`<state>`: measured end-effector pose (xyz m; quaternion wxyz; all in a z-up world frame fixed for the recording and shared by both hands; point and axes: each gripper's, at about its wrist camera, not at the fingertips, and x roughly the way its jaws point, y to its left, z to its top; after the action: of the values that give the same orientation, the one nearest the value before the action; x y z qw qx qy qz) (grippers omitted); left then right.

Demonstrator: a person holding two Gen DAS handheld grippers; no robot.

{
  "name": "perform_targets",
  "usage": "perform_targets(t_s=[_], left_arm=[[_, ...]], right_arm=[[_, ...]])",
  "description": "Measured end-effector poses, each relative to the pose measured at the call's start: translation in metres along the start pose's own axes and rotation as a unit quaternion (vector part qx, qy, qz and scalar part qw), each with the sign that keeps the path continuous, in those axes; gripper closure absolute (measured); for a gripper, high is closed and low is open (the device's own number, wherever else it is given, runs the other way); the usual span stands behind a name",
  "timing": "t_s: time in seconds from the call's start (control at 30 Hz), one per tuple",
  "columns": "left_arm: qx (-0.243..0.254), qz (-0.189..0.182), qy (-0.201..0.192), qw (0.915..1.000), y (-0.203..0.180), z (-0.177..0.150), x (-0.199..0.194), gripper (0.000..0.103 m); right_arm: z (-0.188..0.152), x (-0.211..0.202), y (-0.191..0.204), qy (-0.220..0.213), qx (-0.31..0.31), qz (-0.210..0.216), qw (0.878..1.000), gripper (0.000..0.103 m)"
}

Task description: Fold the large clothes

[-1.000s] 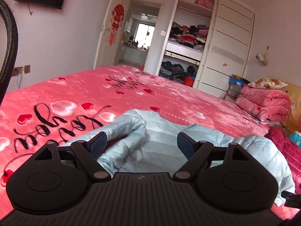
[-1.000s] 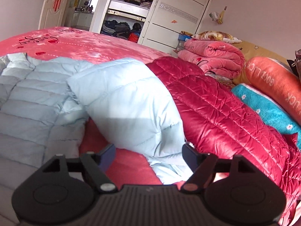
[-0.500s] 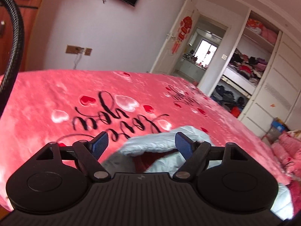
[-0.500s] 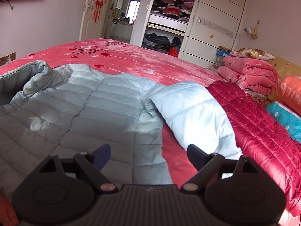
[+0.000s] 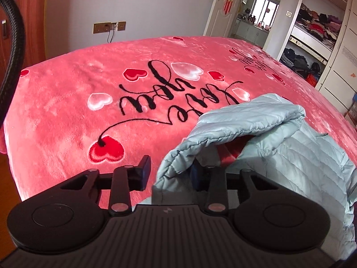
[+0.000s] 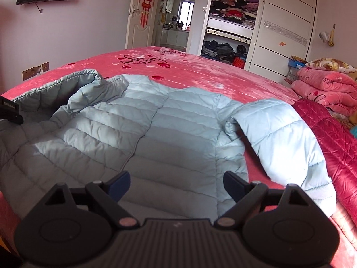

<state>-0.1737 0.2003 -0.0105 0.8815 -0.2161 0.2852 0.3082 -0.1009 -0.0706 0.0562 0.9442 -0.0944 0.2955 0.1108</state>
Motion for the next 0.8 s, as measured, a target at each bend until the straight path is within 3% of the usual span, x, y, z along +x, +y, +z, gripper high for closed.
perform_targets(t_s=[0.1, 0.17, 0.37, 0.47, 0.53, 0.6, 0.8], left_arm=[[0.003, 0.015, -0.035, 0.9993, 0.010, 0.013, 0.003, 0.081], [0.000, 0.042, -0.075, 0.9963, 0.022, 0.029, 0.002, 0.082], [0.006, 0.152, -0.175, 0.9729, 0.059, 0.074, 0.005, 0.079], [0.018, 0.188, -0.165, 0.9680, 0.082, 0.083, 0.016, 0.071], [0.001, 0.192, -0.136, 0.9719, 0.098, 0.085, 0.023, 0.064], [-0.016, 0.193, -0.122, 0.9735, 0.111, 0.089, 0.026, 0.042], [-0.015, 0.196, -0.148, 0.9692, 0.111, 0.090, 0.002, 0.026]], right_arm=[[-0.004, 0.001, -0.004, 0.004, 0.016, 0.009, 1.000, 0.012], [-0.005, 0.002, -0.009, 0.003, 0.032, 0.018, 0.999, 0.012], [-0.010, 0.012, -0.016, 0.020, 0.068, 0.028, 0.997, 0.009], [-0.013, 0.017, -0.017, 0.028, 0.067, 0.029, 0.997, 0.009], [-0.014, 0.020, -0.017, 0.032, 0.067, 0.030, 0.997, 0.009], [-0.015, 0.023, -0.015, 0.036, 0.070, 0.034, 0.996, 0.009], [-0.013, 0.018, -0.003, 0.024, 0.044, 0.062, 0.997, 0.009]])
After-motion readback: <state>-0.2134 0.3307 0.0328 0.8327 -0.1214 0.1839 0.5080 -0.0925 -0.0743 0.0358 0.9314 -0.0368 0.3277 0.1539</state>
